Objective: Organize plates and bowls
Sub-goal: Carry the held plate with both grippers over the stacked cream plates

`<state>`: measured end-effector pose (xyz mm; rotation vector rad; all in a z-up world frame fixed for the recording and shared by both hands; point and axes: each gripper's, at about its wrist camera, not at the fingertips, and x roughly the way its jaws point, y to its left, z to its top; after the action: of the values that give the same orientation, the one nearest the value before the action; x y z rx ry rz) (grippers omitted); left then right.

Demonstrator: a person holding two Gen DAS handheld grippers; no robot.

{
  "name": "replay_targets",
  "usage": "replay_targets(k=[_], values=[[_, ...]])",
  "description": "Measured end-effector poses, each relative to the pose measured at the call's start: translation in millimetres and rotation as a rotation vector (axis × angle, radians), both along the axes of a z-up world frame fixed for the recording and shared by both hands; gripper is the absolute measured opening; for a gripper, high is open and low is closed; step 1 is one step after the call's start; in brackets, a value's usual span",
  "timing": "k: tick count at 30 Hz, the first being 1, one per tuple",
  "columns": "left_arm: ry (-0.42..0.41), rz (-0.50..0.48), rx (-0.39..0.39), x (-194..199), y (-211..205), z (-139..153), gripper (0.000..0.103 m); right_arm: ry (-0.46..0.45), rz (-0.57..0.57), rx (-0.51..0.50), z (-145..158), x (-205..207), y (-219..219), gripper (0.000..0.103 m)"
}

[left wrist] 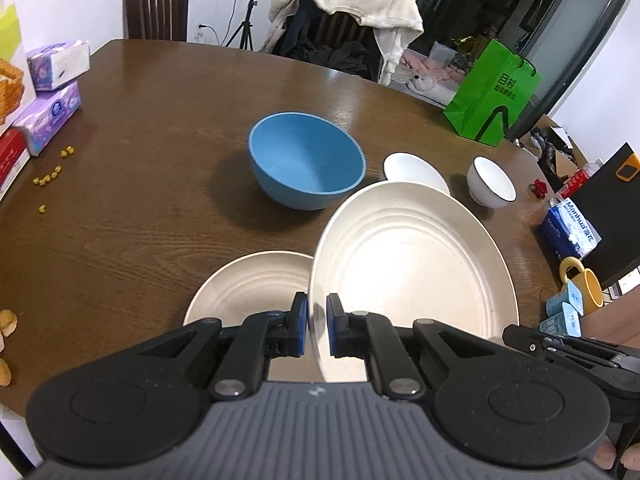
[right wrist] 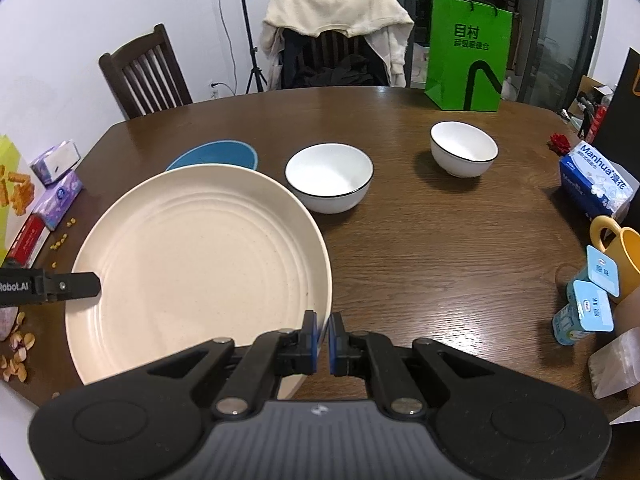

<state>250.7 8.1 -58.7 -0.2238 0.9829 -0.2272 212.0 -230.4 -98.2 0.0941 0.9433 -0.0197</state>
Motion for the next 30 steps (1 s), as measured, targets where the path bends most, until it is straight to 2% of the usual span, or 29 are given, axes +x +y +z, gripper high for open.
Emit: replay_targets(k=[30], values=[[0.079, 0.146, 0.022, -8, 49, -52, 0.010, 0.097, 0.165, -0.032, -52, 26, 50, 0.006]])
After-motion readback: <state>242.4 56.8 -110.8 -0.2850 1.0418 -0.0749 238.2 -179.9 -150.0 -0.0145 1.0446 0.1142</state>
